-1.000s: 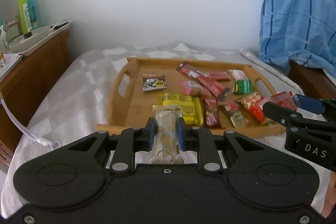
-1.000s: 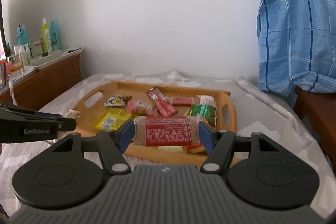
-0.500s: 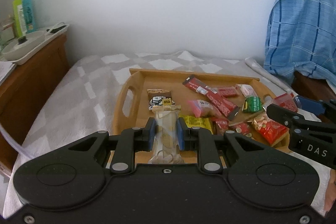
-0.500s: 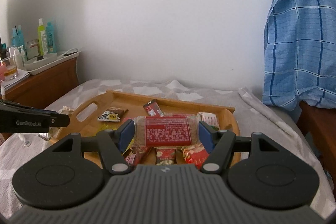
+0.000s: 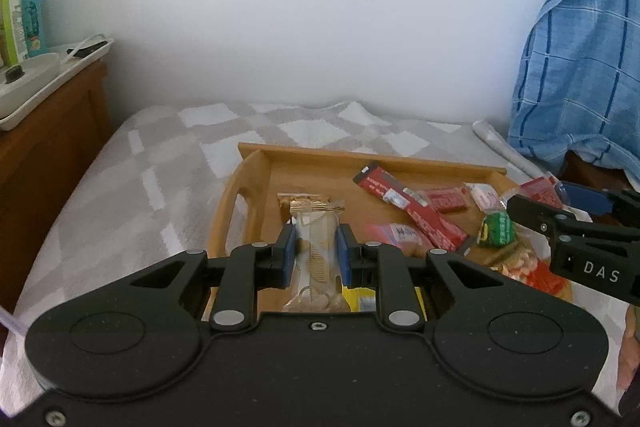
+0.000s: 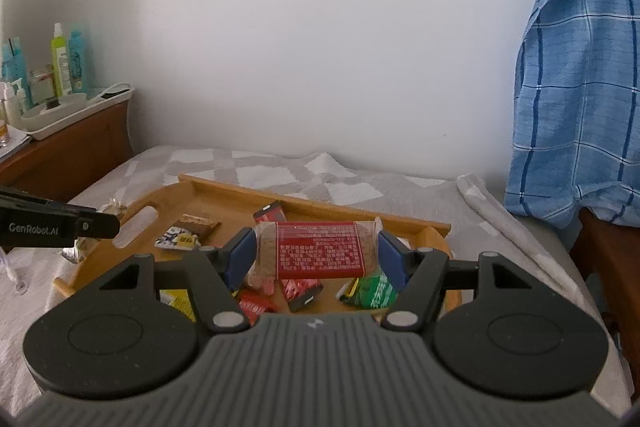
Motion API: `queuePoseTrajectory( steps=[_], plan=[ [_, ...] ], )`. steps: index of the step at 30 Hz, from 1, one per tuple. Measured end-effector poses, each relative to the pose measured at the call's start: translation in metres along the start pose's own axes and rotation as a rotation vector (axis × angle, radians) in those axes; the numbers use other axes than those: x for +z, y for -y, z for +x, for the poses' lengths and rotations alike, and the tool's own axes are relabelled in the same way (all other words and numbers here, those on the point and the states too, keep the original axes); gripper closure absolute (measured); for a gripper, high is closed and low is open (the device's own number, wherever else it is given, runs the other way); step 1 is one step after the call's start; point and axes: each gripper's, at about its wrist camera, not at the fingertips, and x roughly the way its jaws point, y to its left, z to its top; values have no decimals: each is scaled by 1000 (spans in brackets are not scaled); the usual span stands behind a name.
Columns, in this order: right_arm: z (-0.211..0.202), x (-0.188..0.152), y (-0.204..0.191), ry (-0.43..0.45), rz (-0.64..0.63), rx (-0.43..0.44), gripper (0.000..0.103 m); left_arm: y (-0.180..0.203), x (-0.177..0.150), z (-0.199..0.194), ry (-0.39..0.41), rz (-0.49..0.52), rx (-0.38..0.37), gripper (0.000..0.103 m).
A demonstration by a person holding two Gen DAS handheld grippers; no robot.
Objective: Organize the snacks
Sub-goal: 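Lower into the tray and open the right tool to release the red packet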
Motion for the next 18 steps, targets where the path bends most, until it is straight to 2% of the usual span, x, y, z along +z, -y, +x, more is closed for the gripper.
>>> queuePoseTrajectory(
  steps=[9, 18],
  plan=[
    [53, 21, 11, -62, 49, 13, 32, -8, 35, 48, -1, -6, -11, 83],
    [114, 19, 20, -140, 119, 12, 32, 1, 47, 111, -50, 3, -18, 83]
  ],
)
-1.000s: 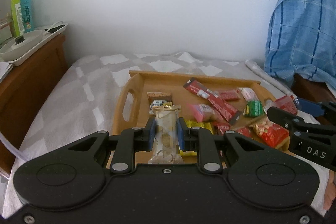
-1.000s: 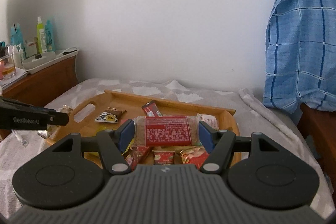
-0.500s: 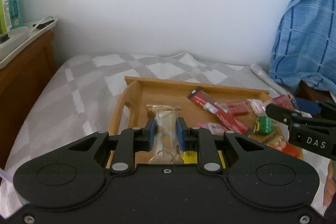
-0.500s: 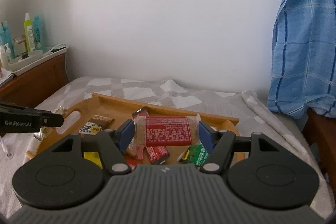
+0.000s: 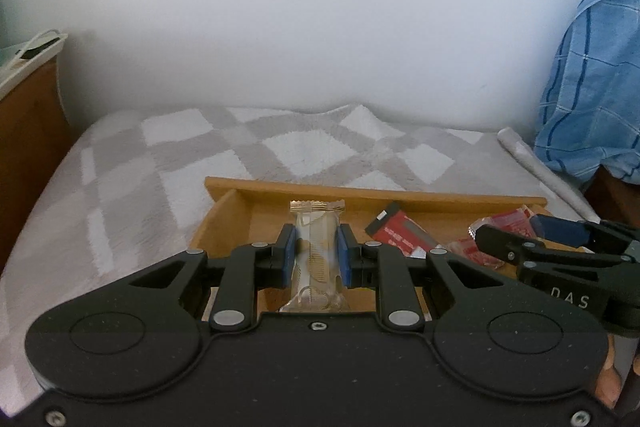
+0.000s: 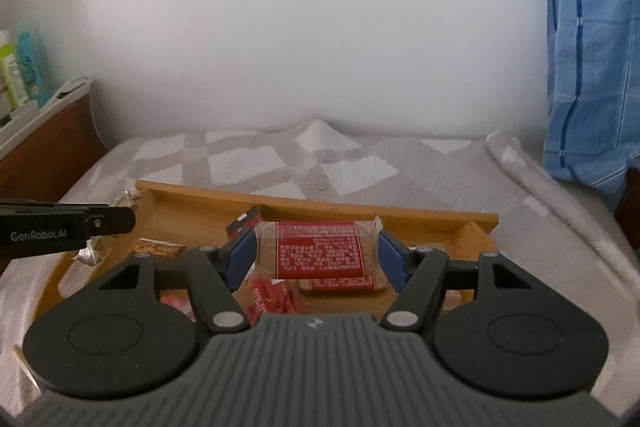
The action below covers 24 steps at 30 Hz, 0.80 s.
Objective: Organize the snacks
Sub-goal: 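Lower into the tray and open the right tool to release the red packet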
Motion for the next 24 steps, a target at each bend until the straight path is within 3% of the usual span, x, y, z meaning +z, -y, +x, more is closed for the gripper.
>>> queuePoseTrajectory(
  steps=[8, 24],
  plan=[
    [29, 3, 3, -50, 18, -20, 32, 1, 3, 31, -28, 1, 7, 83],
    [53, 9, -1, -124, 20, -33, 32, -3, -5, 50, -66, 5, 23, 83]
  ],
)
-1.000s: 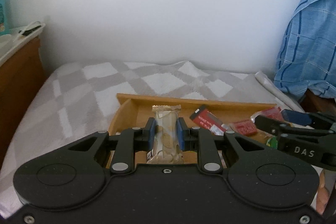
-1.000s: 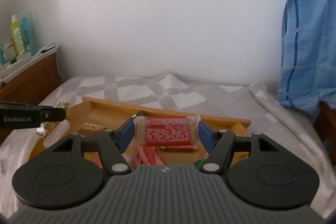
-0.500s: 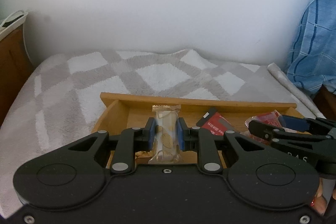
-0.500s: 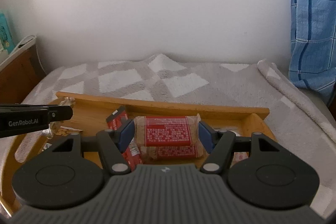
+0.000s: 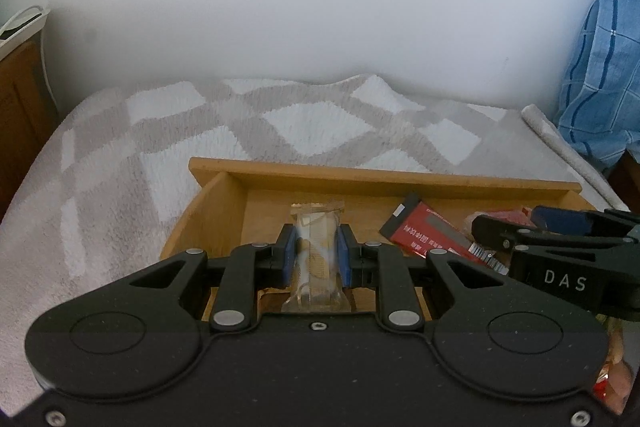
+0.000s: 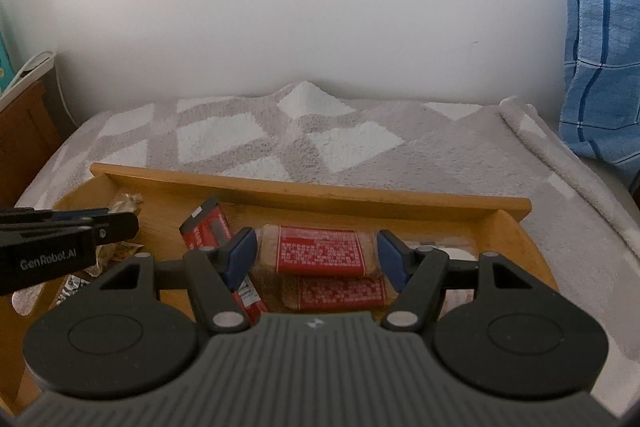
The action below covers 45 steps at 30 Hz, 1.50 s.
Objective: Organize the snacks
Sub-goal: 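Lower into the tray and open the right tool to release the red packet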
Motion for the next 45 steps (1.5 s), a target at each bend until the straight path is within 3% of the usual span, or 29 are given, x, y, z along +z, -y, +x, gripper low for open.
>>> queuePoseTrajectory(
  steps=[18, 35, 38, 42, 45],
  plan=[
    [18, 18, -3, -116, 21, 42, 32, -2, -1, 5, -18, -1, -4, 82],
    [25, 7, -19, -110, -53, -1, 32, 1, -7, -2, -6, 34, -12, 82],
    [23, 3, -22, -109, -65, -1, 29, 3, -9, -3, -4, 44, -6, 81],
    [23, -1, -22, -104, -72, 9, 12, 7, -10, -2, -1, 56, 7, 81],
    [23, -3, -21, -101, -45, 10, 9, 9, -10, -3, 2, 55, 17, 81]
  ],
)
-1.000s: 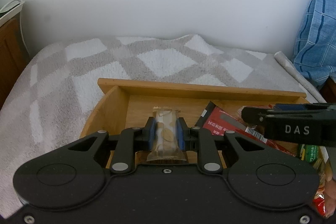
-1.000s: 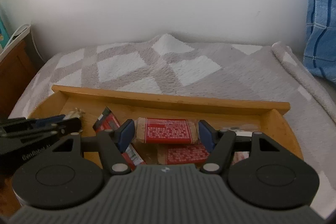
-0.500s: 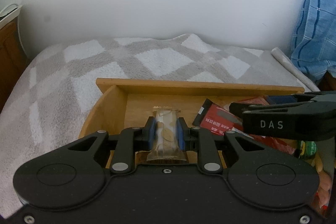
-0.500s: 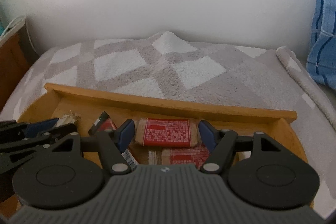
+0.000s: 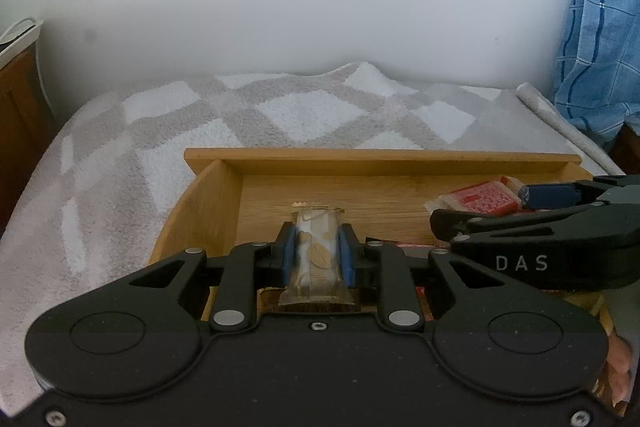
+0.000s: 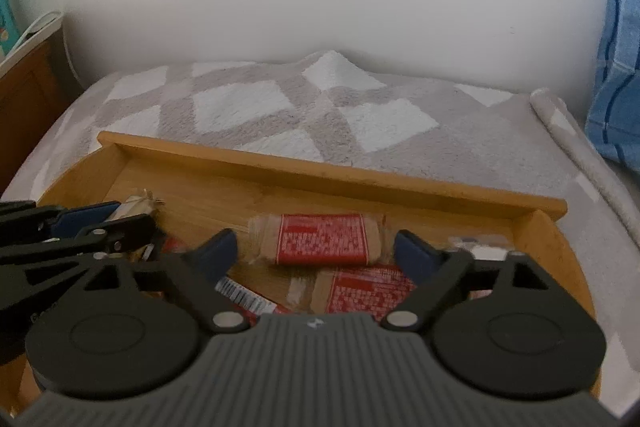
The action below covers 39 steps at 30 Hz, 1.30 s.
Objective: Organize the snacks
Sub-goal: 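Lower into the tray and open the right tool to release the red packet, then open the left tool to release the cream bar into the tray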
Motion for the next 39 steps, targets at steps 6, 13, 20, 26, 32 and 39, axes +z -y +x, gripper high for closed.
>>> queuePoseTrajectory(
  steps=[6, 13, 20, 26, 32, 39],
  plan=[
    [-5, -1, 8, 5, 41, 26, 7, 1, 0, -2, -13, 2, 35, 59],
    [-25, 3, 14, 50, 45, 18, 0, 1, 0, -18, 6, 5, 41, 43],
    [-54, 5, 12, 100, 28, -18, 0, 7, 3, -49, 32, 5, 34, 22],
    [-88, 1, 12, 138, 18, -32, 0, 12, 4, -86, 62, 4, 41, 5],
    [-122, -12, 12, 171, 17, -22, 0, 18, -7, -124, 89, 9, 47, 3],
    [-167, -35, 7, 225, -10, 0, 0, 29, -28, -172, 117, 24, 20, 2]
  ],
)
